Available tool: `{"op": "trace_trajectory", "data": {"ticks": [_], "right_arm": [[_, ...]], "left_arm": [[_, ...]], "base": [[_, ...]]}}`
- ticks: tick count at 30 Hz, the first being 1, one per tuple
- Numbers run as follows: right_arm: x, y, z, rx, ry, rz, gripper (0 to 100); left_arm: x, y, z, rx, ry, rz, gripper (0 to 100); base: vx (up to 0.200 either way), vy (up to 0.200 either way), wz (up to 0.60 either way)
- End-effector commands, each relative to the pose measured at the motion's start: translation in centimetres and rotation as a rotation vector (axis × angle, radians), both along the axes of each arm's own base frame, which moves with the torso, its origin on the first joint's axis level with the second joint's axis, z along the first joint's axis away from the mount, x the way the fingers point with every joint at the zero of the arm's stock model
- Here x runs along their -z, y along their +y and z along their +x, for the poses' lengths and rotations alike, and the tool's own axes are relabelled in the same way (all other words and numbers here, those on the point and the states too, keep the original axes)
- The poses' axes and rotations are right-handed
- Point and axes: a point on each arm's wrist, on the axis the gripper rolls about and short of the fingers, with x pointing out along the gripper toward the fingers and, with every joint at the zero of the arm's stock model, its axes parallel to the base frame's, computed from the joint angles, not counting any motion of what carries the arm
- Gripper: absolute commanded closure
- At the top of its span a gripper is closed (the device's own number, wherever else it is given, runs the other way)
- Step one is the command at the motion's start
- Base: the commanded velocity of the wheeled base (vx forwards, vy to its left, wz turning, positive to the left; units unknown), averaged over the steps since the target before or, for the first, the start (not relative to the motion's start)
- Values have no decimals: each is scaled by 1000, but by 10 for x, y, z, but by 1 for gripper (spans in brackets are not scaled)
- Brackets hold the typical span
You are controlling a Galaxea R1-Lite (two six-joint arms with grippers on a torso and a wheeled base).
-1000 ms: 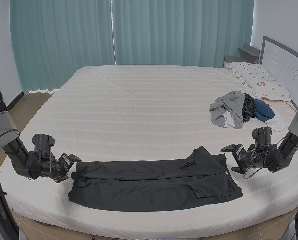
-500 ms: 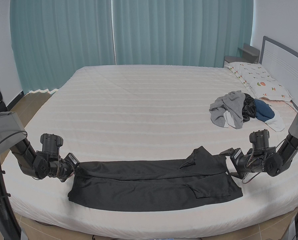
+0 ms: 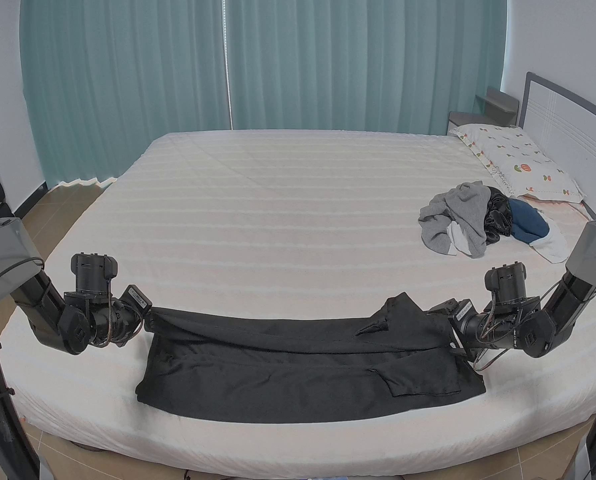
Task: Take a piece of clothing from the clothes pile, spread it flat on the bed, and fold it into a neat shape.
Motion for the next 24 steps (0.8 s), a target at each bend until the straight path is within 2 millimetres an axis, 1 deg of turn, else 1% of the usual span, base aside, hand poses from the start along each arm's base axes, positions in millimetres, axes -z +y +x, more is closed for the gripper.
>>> {"op": "trace_trajectory", "data": {"ticks": [1,2,7,12,13,17,24], "right_arm": [[9,2,3,-4,22,-5,0],[14,5,3,-10,30,-8,0],[19,7,10,4,27,-21,0],[20,8,16,8,16,-24,0],[20,8,16,10,13,-29,100],[22,12,14,4,18,-41,100],[20,10,14,10,19,-42,100]], "left_arm": [[-1,0,0,0,-2,-1,100],[-1,-1,0,2,-2,-1,100],[0,-1,-1,2,1,-1,100],[0,-1,0,2,-1,-1,100],[0,-1,0,1,-1,-3,100],[0,-1,0,2,-1,-1,100],[-1,-1,0,2,-2,-1,100]], "base": [[0,0,0],[0,0,0],[0,0,0],[0,0,0],[0,0,0],[0,0,0],[0,0,0]]}}
